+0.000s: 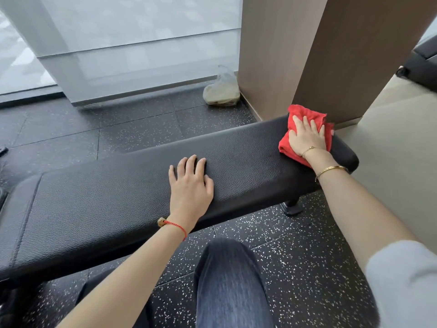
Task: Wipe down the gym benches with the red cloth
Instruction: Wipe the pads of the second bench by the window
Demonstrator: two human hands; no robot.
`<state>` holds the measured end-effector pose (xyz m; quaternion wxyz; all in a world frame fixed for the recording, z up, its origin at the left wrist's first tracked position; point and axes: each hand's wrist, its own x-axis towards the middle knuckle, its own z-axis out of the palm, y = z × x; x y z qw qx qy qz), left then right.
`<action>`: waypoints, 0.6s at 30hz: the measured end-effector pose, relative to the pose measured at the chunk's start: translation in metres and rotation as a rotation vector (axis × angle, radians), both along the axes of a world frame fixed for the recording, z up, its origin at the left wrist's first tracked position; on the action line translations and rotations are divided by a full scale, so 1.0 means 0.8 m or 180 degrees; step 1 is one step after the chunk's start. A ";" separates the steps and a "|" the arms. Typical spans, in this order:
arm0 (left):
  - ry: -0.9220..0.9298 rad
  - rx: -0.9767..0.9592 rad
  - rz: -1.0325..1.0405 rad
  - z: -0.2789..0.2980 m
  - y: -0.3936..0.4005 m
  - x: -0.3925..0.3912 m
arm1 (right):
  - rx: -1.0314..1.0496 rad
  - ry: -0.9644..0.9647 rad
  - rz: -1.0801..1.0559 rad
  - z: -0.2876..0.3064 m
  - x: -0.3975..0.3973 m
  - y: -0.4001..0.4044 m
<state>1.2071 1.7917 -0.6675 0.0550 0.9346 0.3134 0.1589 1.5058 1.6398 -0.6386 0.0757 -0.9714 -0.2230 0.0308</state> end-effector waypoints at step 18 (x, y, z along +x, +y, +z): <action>0.0027 0.0076 0.0057 0.006 -0.002 0.000 | 0.0265 -0.0208 0.0790 -0.014 -0.094 -0.012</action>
